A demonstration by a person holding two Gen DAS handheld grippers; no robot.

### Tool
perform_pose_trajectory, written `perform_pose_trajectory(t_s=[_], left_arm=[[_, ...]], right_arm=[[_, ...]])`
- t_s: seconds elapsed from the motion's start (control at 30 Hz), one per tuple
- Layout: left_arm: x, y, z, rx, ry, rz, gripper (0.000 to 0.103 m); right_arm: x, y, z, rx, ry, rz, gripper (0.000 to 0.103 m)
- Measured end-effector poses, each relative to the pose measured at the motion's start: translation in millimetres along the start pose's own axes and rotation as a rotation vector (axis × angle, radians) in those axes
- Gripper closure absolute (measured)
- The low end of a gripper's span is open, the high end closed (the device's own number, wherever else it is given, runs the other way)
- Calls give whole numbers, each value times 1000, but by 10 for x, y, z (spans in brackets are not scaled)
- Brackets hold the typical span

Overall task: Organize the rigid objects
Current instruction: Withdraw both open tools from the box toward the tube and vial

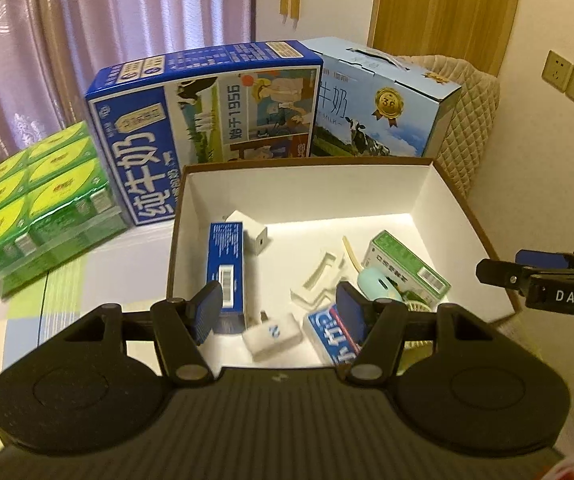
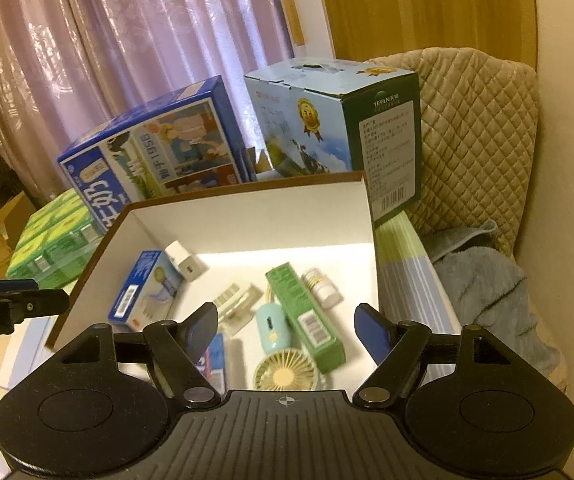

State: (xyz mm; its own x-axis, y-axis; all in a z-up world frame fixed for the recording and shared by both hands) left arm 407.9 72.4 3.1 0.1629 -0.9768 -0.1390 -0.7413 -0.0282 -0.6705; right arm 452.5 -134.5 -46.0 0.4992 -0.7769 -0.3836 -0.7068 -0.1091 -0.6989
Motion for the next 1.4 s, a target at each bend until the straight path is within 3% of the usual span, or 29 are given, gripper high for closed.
perform_pose_trajectory(t_s=[0.77,1.4], left_arm=[[-276,878,-762,-24,-14,-86,44],[-389,1724,-812,-136,-22,-95,44]], right_arm=[[-565,618,-627,-21,-46,-29,30],[-637,1334,-652,-141,-46,24,30]])
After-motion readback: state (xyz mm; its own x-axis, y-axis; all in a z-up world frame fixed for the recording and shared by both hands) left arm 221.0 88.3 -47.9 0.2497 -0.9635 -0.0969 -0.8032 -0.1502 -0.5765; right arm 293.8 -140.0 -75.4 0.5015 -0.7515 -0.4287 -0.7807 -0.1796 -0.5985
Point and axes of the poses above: each gripper's, at about its wrist camera, not at the fingertips, and z roughly the way its jaws point, x to its right, y to its underside, the point moved 3 cm from there along z, roughly the way its jaws point, and after that the axes turned 13 degrees about -y, right-handed, at the moved point
